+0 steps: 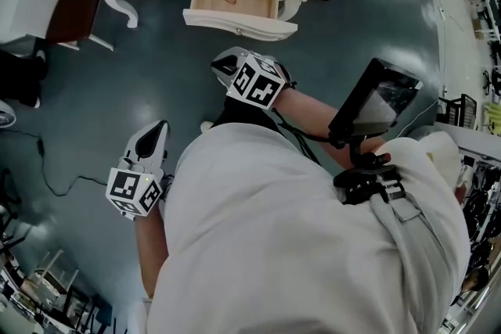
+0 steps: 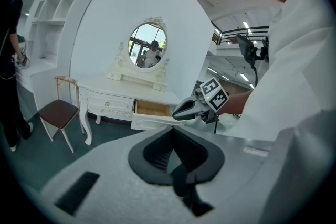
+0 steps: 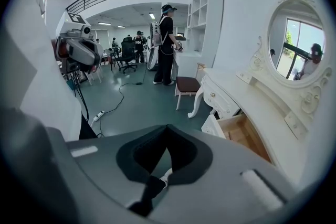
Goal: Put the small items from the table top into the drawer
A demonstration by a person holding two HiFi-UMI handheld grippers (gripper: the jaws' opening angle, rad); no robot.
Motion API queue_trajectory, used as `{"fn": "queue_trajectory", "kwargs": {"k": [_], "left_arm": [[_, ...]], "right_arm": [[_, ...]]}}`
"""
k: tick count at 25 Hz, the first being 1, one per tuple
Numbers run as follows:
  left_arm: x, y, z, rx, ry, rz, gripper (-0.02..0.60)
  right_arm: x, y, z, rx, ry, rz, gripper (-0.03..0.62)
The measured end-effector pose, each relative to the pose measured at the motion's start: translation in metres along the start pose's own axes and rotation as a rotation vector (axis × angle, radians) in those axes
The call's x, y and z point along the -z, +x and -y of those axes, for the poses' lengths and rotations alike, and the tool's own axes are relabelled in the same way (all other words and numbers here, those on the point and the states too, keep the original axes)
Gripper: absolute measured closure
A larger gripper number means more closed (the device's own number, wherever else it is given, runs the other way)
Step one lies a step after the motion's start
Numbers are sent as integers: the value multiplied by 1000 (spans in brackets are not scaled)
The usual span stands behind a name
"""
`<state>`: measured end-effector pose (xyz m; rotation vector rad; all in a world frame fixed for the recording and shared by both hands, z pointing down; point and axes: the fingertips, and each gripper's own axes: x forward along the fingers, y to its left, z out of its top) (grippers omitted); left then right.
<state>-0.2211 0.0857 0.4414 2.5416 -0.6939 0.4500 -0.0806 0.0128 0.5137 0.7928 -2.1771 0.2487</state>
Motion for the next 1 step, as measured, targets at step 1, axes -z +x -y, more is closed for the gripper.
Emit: {"fn": "queue_trajectory", "kwargs": {"k": [1], "left_arm": [[-1,-1,0,-1,0,0,580]], "right_arm": [[-1,0,1,0,0,1,594]]}}
